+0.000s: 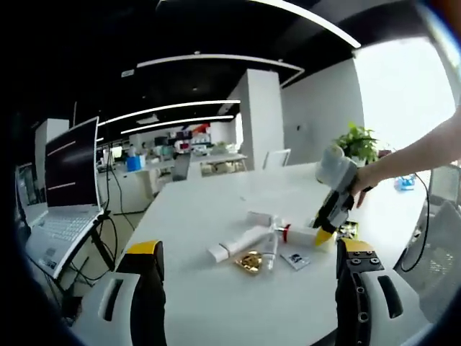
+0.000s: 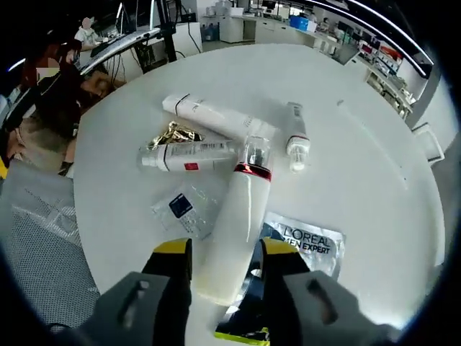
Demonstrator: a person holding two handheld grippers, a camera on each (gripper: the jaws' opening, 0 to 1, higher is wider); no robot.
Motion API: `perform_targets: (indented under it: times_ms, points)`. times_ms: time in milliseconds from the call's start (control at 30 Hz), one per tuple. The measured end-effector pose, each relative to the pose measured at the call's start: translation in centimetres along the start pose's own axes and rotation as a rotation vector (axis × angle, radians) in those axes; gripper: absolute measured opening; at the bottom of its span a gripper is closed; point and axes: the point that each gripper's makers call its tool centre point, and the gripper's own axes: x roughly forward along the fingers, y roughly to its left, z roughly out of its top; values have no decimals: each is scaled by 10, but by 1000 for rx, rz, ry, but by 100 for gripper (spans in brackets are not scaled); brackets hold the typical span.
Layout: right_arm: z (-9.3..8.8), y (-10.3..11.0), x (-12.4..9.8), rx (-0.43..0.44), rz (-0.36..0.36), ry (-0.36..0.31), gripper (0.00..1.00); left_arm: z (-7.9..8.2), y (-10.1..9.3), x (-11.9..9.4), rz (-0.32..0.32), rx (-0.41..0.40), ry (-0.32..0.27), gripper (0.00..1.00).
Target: Arrange the skincare products in the storage area until every visible bottle or jar stands upright without overlapping.
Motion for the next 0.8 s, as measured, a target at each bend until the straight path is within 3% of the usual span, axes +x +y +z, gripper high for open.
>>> perform_targets:
  times_ms: [167,333,500,800]
  points:
    - [-6,0,7,-7,-5,58,33,-4,0,2,-9,6,18,97]
    - [-6,-1,12,1,14,81,34,-6,1,5,-13,-7,34,96]
    - [-8,0,13,11,16,148,34,-5,1,5,-10,-14,33,96]
    - [-10,2,19,-57,-2,254,33,-8,-3,5,-17,-13,53,96]
